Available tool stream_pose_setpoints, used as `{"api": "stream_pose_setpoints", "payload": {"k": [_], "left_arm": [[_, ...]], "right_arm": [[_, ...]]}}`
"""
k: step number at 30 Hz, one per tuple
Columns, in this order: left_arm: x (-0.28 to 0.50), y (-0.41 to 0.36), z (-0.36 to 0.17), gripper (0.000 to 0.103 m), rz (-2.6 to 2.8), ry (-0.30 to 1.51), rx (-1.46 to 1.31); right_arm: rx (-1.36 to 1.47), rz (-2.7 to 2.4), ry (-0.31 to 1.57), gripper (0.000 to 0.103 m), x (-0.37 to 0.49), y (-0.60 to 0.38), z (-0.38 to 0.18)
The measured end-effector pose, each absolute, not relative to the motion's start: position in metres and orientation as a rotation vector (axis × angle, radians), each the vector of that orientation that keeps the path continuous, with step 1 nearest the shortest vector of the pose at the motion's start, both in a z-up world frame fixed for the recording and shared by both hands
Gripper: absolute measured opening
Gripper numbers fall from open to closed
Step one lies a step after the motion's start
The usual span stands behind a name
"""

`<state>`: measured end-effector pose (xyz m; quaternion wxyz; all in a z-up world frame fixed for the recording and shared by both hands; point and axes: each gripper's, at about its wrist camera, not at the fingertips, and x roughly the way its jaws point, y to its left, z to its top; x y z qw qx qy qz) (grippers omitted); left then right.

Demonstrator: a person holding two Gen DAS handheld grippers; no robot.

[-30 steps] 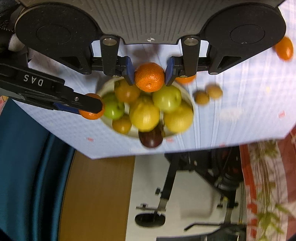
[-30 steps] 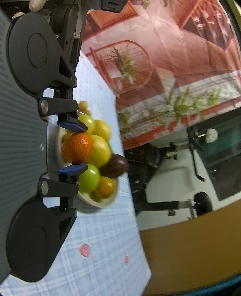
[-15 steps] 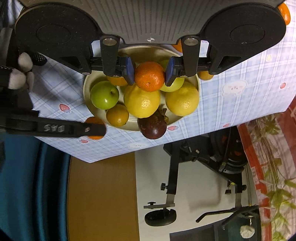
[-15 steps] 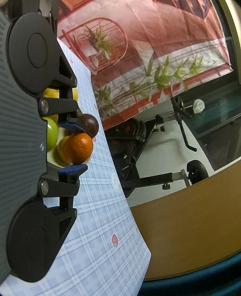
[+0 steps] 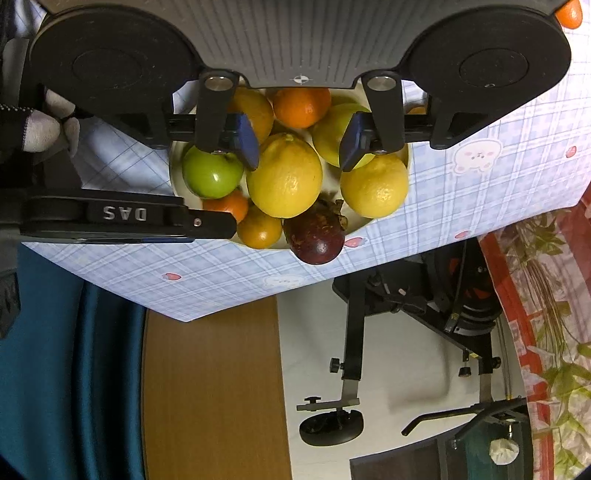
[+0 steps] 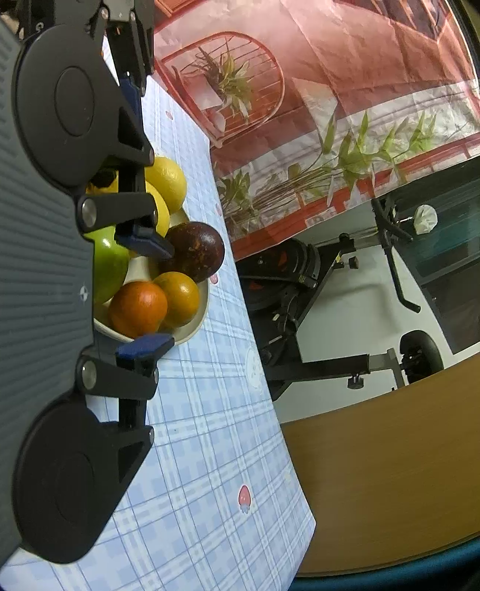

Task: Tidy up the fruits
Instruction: 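Lower both held oranges onto the plate and open both tools, then close the left tool around an orange on the cloth while the right tool grasps another orange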

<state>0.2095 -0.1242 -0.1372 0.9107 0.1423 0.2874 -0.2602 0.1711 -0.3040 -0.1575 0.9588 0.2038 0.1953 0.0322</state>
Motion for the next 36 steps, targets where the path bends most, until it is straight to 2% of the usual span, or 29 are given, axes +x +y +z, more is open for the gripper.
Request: {"api": "stream_pose_setpoints", "payload": {"k": [5, 20, 36], "left_arm": [[0.211, -0.110, -0.132, 0.052, -0.515, 0.610, 0.215], [0.203, 0.017, -0.109, 0.054, -0.274, 0.650, -0.105], [0.198, 0.071, -0.096, 0.054, -0.208, 0.606, -0.126]], "right_arm": [[0.428, 0.086, 0.353, 0.058, 0.160, -0.303, -0.156], [0.394, 0.104, 0.325, 0.058, 0.148, -0.293, -0.151], [0.145, 0.218, 0.359, 0.058, 0.118, -0.209, -0.136]]}}
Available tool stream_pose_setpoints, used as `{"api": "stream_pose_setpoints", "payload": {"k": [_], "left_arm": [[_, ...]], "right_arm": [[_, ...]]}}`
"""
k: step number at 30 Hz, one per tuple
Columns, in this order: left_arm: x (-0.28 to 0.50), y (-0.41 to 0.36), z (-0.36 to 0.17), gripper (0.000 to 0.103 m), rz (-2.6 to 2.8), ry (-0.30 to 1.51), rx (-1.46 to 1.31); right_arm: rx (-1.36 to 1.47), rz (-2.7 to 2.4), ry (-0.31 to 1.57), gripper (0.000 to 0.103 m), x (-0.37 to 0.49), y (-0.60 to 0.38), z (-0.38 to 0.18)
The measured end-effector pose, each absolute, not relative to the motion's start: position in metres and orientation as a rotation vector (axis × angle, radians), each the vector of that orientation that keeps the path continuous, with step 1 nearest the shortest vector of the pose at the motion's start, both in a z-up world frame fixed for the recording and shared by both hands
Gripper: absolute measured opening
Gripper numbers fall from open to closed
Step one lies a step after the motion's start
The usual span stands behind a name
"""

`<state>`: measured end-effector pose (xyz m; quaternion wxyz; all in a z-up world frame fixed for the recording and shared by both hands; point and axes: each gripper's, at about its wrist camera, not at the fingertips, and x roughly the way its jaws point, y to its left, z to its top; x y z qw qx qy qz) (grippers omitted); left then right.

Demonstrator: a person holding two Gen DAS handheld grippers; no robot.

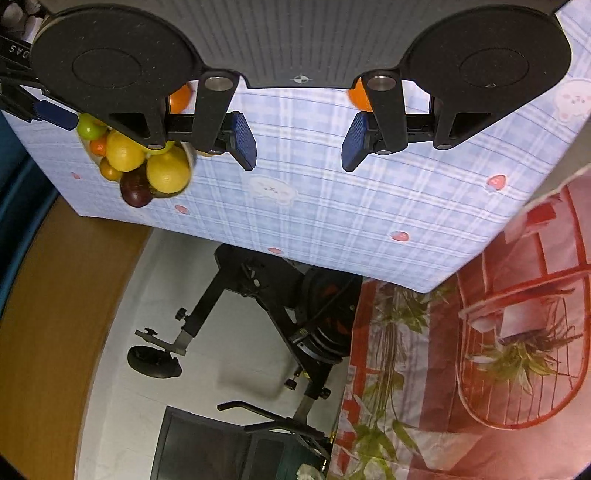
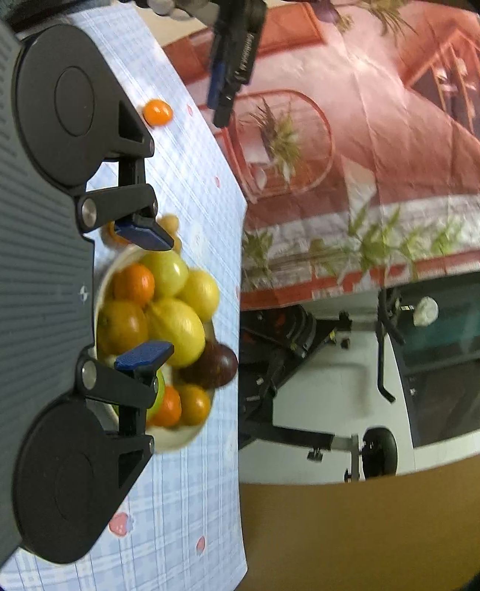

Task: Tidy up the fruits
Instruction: 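Close the left tool around an orange on the cloth while the right tool grasps another orange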

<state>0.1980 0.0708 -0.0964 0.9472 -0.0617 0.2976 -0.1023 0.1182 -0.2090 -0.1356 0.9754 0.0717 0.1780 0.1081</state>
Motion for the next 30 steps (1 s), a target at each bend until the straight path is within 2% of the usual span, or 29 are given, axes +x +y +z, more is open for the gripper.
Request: {"api": "stream_pose_setpoints", "payload": {"k": [20, 22, 27, 30], "left_arm": [[0.200, 0.129, -0.126, 0.054, -0.145, 0.637, -0.263], [0.201, 0.134, -0.130, 0.053, -0.125, 0.637, -0.280], [0.200, 0.142, -0.133, 0.053, -0.096, 0.626, -0.309], [0.200, 0.148, -0.134, 0.053, -0.096, 0.617, -0.341]], "right_arm": [[0.060, 0.338, 0.491, 0.058, 0.159, -0.138, -0.134], [0.058, 0.347, 0.496, 0.057, 0.166, -0.132, -0.132], [0.003, 0.348, 0.521, 0.046, 0.189, -0.114, -0.130], [-0.049, 0.346, 0.538, 0.044, 0.206, -0.107, -0.130]]}}
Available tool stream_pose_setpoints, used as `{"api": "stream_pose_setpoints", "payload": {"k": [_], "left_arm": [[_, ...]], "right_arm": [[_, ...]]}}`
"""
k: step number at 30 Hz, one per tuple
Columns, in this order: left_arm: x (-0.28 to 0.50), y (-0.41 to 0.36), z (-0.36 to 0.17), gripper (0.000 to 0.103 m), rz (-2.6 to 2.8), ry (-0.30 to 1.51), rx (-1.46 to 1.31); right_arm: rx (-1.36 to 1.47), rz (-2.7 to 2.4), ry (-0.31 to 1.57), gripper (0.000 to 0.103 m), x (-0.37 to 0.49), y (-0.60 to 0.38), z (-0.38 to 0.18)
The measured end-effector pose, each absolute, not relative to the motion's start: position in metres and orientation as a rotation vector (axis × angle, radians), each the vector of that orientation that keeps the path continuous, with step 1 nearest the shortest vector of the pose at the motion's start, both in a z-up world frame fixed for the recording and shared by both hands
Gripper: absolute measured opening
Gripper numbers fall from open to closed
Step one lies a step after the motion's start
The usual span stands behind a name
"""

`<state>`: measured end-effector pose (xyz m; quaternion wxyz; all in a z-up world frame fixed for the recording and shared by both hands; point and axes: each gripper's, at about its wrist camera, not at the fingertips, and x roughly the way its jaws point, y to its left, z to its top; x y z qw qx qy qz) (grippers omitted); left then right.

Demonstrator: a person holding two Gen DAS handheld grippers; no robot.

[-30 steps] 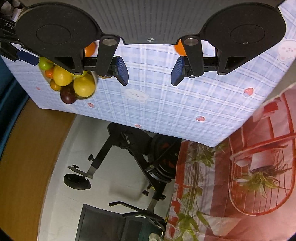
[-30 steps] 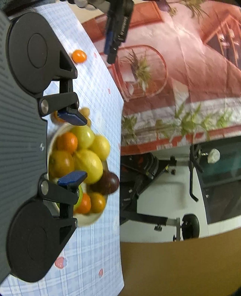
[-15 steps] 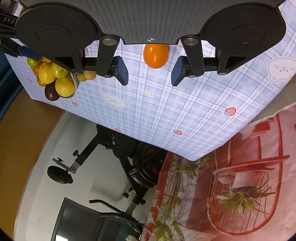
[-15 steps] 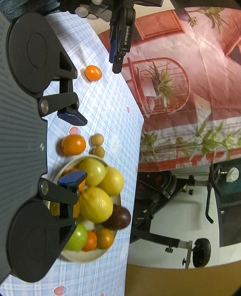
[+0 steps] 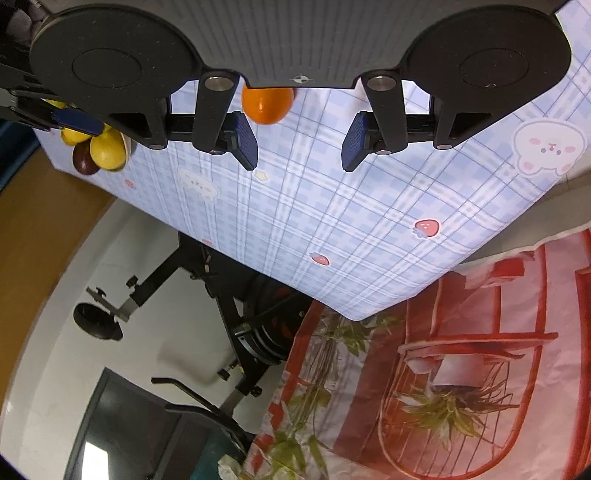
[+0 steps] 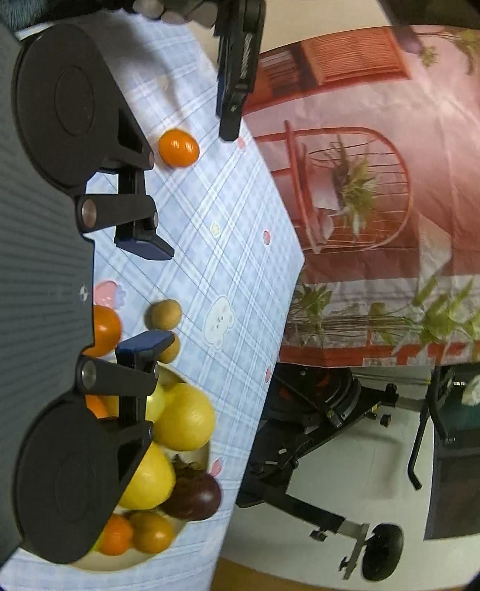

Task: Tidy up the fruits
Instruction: 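Close the left tool around an orange on the cloth while the right tool grasps another orange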

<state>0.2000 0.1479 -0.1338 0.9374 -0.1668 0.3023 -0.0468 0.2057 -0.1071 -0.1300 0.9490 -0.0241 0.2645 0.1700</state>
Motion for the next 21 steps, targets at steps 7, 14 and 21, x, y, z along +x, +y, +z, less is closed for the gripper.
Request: {"api": "stream_pose_setpoints", "payload": {"k": [7, 14, 21], "left_arm": [[0.206, 0.152, -0.140, 0.052, -0.122, 0.639, -0.375], [0.208, 0.134, -0.146, 0.052, -0.175, 0.656, -0.311], [0.210, 0.124, -0.153, 0.052, -0.170, 0.664, -0.254]], "right_arm": [[-0.095, 0.357, 0.579, 0.042, 0.232, -0.101, -0.132], [-0.070, 0.333, 0.591, 0.042, 0.216, -0.103, -0.133], [-0.080, 0.280, 0.582, 0.042, 0.192, -0.113, -0.145]]}}
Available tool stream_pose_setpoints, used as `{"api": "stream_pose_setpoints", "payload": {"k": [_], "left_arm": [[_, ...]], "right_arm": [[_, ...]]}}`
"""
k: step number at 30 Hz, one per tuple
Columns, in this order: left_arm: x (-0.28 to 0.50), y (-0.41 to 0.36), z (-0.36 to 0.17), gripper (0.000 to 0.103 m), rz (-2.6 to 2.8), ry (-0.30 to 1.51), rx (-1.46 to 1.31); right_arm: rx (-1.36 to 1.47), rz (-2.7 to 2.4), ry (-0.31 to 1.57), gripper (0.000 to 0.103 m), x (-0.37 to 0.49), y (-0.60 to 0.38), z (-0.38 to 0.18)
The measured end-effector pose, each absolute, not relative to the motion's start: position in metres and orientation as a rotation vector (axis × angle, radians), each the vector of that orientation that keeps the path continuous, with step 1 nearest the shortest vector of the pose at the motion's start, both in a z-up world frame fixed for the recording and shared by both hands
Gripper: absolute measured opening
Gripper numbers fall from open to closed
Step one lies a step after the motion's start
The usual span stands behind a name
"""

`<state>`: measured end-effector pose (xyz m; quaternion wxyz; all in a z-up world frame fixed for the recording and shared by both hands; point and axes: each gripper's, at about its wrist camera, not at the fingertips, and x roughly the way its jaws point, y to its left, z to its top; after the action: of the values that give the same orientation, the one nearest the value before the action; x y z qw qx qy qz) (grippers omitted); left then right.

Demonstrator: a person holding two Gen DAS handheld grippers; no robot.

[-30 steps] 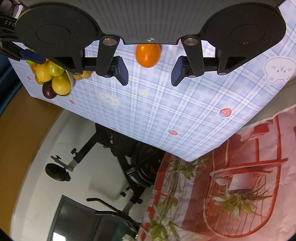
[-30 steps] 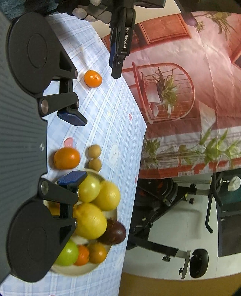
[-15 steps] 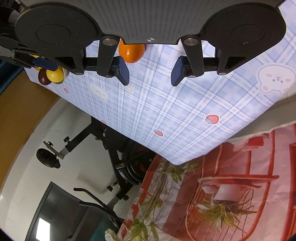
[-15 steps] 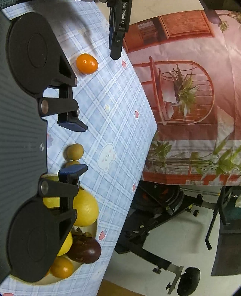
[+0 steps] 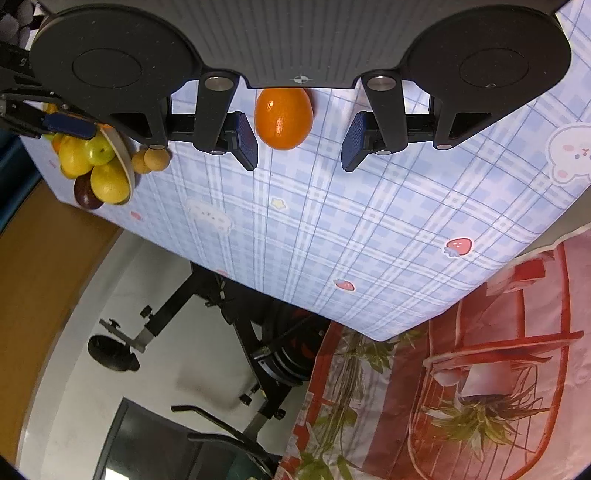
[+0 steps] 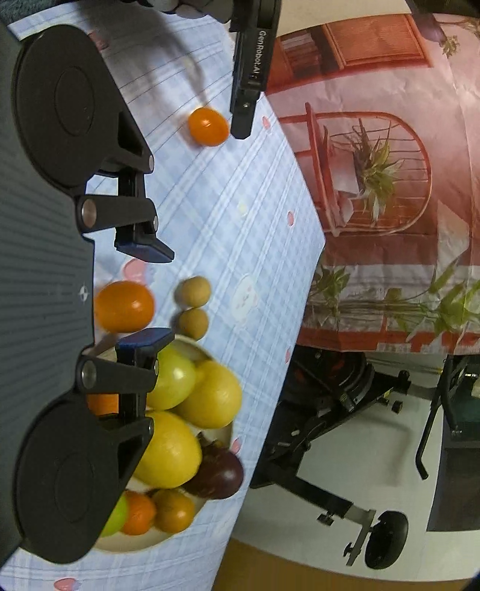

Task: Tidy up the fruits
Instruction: 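Close the left tool around an orange on the cloth while the right tool grasps another orange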

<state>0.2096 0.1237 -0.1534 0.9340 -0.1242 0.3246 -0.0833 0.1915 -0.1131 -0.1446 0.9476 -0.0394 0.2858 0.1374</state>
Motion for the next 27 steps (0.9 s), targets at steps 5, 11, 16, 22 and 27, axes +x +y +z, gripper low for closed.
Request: {"api": "stream_pose_setpoints", "payload": {"k": [5, 11, 16, 22, 27], "left_arm": [[0.209, 0.119, -0.156, 0.052, -0.186, 0.680, -0.221], [0.212, 0.116, -0.160, 0.052, -0.199, 0.700, -0.211], [0.213, 0.112, -0.164, 0.052, -0.203, 0.715, -0.197], [0.214, 0.111, -0.166, 0.044, -0.196, 0.719, -0.176], [0.214, 0.111, -0.166, 0.039, -0.207, 0.720, -0.169]], "right_arm": [[-0.100, 0.286, 0.596, 0.042, 0.193, -0.110, -0.149], [-0.076, 0.321, 0.574, 0.042, 0.186, -0.108, -0.148], [-0.080, 0.377, 0.551, 0.042, 0.178, -0.101, -0.146], [-0.080, 0.325, 0.550, 0.044, 0.181, -0.104, -0.148], [-0.093, 0.273, 0.563, 0.045, 0.187, -0.108, -0.152]]}}
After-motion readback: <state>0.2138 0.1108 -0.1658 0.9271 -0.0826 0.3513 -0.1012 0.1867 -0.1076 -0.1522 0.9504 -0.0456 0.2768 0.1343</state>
